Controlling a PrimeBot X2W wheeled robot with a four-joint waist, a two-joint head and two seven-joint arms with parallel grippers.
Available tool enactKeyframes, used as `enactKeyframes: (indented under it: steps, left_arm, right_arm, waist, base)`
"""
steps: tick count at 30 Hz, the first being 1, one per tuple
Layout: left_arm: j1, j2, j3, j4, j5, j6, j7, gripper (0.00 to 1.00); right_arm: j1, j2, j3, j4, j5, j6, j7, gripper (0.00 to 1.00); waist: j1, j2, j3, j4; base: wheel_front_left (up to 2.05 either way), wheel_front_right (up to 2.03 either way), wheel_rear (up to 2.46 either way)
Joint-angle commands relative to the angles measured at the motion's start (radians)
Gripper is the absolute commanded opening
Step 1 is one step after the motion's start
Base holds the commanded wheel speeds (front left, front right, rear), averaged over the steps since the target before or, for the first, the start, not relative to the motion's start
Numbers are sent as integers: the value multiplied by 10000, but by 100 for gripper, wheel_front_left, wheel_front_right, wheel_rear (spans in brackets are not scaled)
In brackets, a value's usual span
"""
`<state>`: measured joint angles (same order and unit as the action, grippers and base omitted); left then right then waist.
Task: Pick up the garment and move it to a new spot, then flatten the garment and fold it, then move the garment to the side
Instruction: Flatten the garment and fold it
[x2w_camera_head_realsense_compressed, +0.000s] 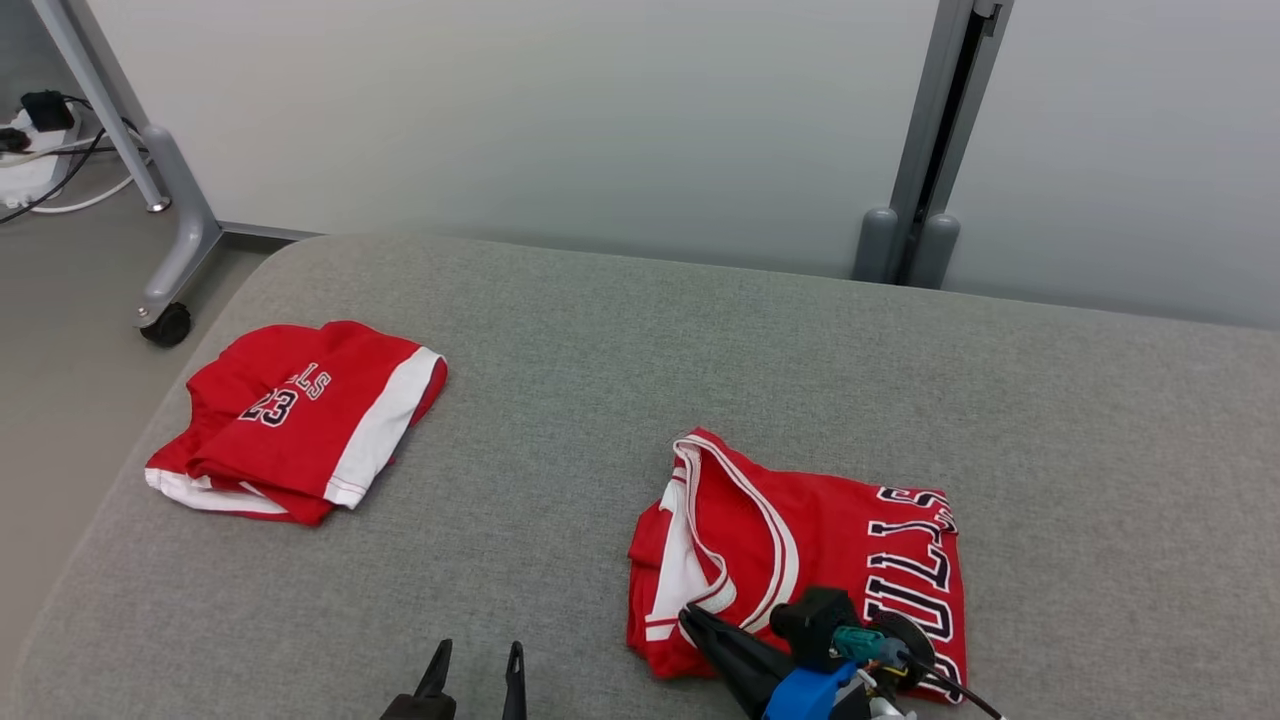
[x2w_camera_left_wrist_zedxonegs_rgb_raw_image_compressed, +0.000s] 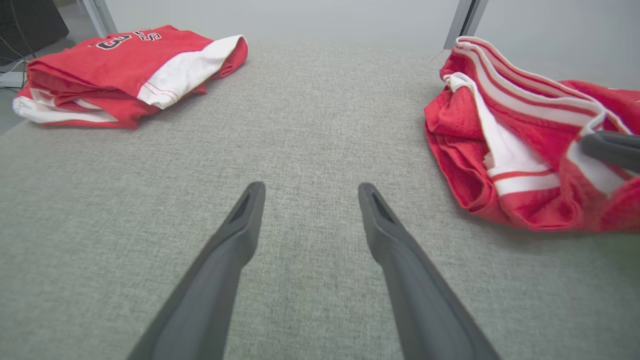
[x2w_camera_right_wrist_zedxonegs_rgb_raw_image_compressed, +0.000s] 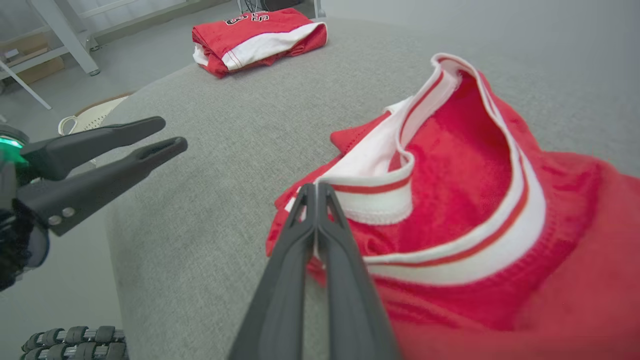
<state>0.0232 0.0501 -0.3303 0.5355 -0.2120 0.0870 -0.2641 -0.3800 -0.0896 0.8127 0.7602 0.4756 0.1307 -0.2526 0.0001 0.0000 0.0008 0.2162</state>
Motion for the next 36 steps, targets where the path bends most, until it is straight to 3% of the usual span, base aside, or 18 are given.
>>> enactKeyframes:
  steps: [1, 13, 14, 15, 21, 29, 36]
  left_arm:
    - [-167, 5, -54, -20, -14, -50, -1, 100]
    - [-321, 5, -313, 195, -63, -122, -1, 100]
    - [-323, 5, -313, 205, -56, -111, -1, 100]
    - [-323, 5, -304, 212, -67, -89, -1, 100]
    - [-182, 4, -27, 183, -104, 0, -1, 100]
    - [-248, 2, 567, 160, 214, 273, -1, 100]
    - [-245, 4, 850, 66, 324, 271, -1, 100]
  right_arm:
    - [-246, 36, 129, -64, 47, 0, -79, 0]
    - [-1100, 284, 691, 777, 409, 0, -121, 0]
    - [-1162, 295, 691, 917, 434, 0, -124, 19]
    - [-1180, 306, 746, 1092, 465, 0, -125, 97]
    - [-1101, 345, 337, 369, 768, -1, -130, 100]
    - [455, -81, -3337, -949, -1092, 0, -125, 100]
    - [1723, -385, -5416, -1307, -2384, 0, -125, 100]
  waist:
    - [-1, 0, 6, 112]
    - [-1, 0, 206, 1159]
    - [-1, 0, 219, 1206]
    - [-1, 0, 231, 1234]
    - [-1, 0, 55, 839]
    - [-1, 0, -290, -853]
    - [-1, 0, -340, -1855]
  base:
    - [0, 0, 0]
    - [0, 0, 0]
    - [0, 0, 0]
    - [0, 0, 0]
    - [0, 0, 0]
    - [0, 0, 0]
    - [0, 0, 0]
